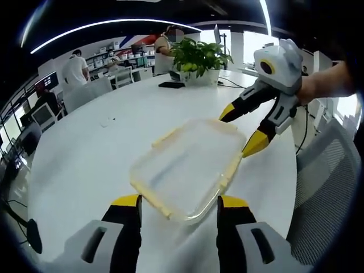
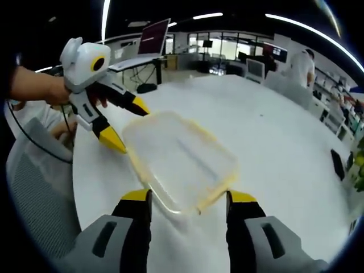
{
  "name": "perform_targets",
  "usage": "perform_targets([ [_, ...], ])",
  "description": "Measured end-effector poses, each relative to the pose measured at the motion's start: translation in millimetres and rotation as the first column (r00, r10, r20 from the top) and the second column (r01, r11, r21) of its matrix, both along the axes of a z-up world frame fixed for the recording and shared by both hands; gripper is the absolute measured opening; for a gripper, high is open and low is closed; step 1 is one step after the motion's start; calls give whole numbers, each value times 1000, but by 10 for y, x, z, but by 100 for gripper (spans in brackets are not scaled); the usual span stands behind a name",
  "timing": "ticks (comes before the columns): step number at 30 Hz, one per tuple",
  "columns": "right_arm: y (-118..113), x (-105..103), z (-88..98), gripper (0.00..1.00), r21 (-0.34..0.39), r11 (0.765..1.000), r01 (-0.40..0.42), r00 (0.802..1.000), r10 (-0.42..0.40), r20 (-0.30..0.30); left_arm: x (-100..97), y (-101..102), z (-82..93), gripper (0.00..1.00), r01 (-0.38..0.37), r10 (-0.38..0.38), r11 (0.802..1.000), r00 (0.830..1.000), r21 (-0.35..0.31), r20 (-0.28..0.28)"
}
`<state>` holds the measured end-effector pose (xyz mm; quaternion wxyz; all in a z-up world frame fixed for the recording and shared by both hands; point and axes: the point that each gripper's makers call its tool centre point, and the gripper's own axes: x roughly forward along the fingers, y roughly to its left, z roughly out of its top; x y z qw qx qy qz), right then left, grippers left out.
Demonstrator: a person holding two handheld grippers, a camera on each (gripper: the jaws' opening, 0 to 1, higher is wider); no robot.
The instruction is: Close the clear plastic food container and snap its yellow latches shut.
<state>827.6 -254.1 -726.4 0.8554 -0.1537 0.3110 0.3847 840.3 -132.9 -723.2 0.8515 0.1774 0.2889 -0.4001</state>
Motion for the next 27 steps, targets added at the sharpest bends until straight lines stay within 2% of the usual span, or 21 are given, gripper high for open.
perform_targets([
  [15, -35, 180, -1, 49, 2, 1000, 12, 1000, -12, -4, 172, -39, -4, 47, 3, -3, 1000, 1000, 12, -7],
  [27, -31, 236, -1, 50, -8, 1000, -4, 1000, 4, -9, 193, -16, -41, 45, -1, 2, 1000, 1000, 22, -15],
])
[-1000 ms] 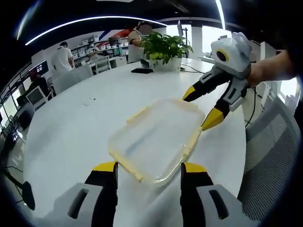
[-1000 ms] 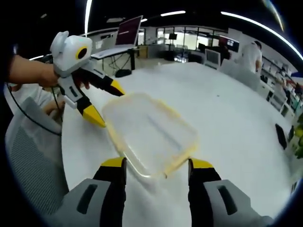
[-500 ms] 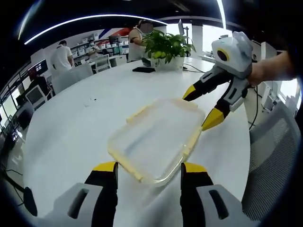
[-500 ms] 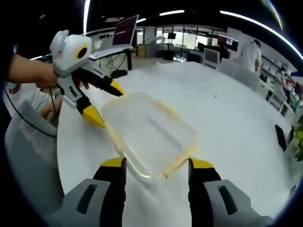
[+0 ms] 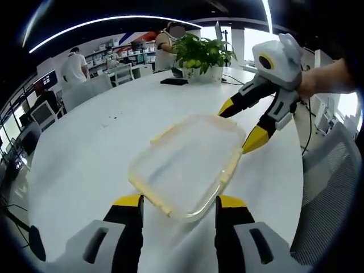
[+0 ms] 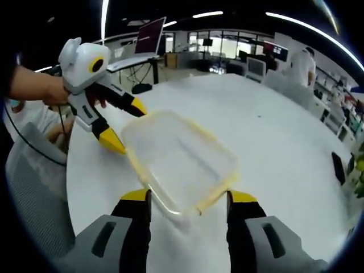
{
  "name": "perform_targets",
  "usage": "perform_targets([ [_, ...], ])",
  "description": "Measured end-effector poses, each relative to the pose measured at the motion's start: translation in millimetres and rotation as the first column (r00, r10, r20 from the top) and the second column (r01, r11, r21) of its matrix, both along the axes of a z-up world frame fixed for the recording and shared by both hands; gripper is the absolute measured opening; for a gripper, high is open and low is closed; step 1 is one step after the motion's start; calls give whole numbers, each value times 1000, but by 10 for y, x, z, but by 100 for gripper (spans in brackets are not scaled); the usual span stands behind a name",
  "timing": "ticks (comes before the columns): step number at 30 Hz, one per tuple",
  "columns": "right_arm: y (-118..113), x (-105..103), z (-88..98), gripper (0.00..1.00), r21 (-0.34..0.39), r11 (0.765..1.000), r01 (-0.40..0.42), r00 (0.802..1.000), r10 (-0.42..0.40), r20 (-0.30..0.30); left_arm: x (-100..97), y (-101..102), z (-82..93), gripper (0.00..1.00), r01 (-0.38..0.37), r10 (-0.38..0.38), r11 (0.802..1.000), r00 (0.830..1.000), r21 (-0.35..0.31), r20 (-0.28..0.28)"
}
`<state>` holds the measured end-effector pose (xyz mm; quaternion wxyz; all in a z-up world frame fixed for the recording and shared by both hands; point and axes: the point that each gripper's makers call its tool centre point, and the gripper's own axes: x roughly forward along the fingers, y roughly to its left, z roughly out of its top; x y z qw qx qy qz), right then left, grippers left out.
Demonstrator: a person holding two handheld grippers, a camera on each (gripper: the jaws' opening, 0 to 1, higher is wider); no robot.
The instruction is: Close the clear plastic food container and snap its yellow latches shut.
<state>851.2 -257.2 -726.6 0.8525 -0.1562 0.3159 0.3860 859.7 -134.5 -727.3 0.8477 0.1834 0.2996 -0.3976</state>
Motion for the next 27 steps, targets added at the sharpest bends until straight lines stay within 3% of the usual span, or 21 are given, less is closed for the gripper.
perform_targets([
  [9, -18, -59, 18, 53, -27, 1000, -11, 999, 11, 31, 19, 19, 56, 48, -10, 10, 1000, 1000, -14, 16],
  [27, -169, -372, 217, 63, 47, 998, 33, 995, -37, 90, -227, 142, 229, 60, -29, 31, 997, 999, -67, 40],
])
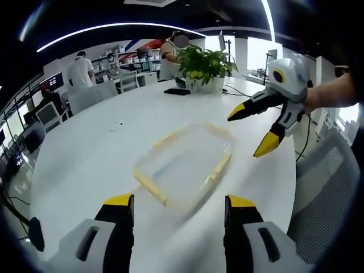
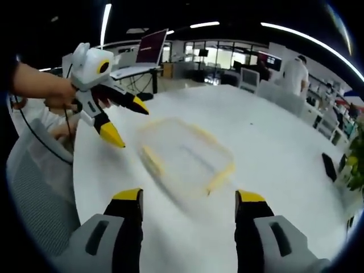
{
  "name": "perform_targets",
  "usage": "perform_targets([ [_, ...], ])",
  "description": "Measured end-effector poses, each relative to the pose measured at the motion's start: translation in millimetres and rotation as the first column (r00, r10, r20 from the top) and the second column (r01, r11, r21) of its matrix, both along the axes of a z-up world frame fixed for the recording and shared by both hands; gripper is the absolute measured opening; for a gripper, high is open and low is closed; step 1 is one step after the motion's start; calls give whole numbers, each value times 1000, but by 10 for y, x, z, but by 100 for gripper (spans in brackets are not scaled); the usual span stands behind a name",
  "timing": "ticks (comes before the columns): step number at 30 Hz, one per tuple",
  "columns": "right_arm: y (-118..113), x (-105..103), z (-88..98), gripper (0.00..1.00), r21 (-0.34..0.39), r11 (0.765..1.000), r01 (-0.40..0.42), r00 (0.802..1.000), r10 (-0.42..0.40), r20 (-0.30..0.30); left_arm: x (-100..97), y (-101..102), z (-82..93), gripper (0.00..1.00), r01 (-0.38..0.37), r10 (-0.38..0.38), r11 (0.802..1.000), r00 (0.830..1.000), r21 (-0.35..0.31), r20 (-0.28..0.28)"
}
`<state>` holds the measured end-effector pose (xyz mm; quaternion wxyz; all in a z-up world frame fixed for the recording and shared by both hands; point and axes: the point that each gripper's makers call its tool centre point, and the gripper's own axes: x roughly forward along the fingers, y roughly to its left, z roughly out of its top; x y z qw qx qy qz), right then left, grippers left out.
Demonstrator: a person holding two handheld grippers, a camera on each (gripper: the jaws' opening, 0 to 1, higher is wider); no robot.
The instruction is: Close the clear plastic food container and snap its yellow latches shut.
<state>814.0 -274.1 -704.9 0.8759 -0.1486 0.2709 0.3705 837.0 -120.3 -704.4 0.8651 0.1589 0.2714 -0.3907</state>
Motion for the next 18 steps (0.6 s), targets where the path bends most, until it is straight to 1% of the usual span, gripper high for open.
perform_targets([
  [3, -34, -61, 58, 64, 20, 1000, 17, 1000, -18, 13, -58, 52, 23, 63, -7, 7, 1000, 1000, -5, 2],
  [9, -111, -170, 126, 69, 39, 998, 48, 998, -49, 33, -197, 168, 86, 68, -26, 27, 999, 1000, -23, 11],
  [16, -155, -309, 181, 75, 56, 996, 74, 996, -77, 47, -408, 323, 178, 75, -65, 66, 997, 997, -50, 32],
  [18, -164, -358, 185, 78, 58, 995, 79, 996, -82, 47, -454, 368, 201, 78, -89, 91, 994, 995, -58, 37],
])
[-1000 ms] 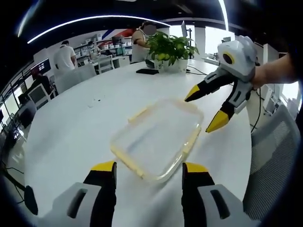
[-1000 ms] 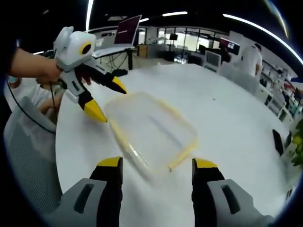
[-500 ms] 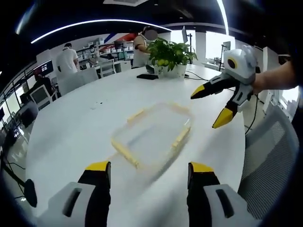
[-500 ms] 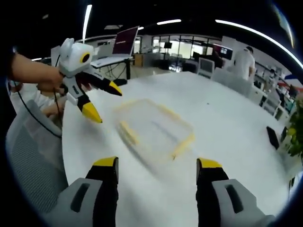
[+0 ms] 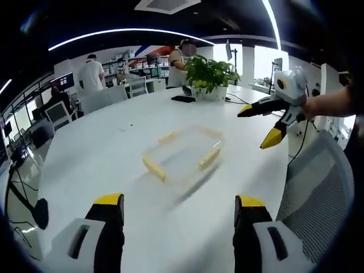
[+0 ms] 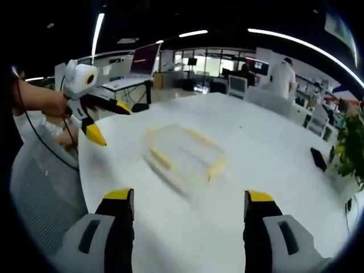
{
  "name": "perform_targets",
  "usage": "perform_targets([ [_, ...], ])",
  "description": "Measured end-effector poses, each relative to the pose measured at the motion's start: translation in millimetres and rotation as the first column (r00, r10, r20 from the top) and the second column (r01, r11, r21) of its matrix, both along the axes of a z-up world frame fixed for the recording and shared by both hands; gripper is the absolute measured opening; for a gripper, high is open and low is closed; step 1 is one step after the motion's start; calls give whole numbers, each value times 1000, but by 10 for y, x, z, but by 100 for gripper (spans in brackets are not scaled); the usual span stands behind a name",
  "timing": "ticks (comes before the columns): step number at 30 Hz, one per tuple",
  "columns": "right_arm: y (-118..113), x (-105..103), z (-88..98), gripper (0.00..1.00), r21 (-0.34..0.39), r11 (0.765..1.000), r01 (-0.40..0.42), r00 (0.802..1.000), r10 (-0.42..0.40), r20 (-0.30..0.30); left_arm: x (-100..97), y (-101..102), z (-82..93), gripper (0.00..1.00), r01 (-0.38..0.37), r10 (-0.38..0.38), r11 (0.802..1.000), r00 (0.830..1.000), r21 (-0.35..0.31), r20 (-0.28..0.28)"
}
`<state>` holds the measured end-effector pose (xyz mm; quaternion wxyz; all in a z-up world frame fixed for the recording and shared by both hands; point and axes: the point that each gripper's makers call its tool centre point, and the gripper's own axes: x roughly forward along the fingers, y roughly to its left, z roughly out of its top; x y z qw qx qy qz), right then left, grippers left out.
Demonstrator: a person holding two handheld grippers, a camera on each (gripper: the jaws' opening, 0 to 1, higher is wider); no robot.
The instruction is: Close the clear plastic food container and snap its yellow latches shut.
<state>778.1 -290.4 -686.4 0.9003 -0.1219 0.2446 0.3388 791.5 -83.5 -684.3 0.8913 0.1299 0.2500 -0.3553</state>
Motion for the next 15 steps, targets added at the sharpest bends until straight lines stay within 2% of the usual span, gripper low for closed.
perform_targets([
  [5, -17, -137, 22, 81, 24, 1000, 16, 1000, -16, -1, -132, 25, 97, 83, -23, 24, 999, 999, -43, 24],
  [8, -29, -217, 13, 83, 14, 1000, 11, 1000, -11, 6, -244, 22, 163, 86, -32, 35, 997, 998, -70, 45],
  [15, -52, -338, 30, 89, 56, 998, 30, 999, -31, 21, -393, 88, 211, 96, -57, 61, 997, 995, -52, 84],
])
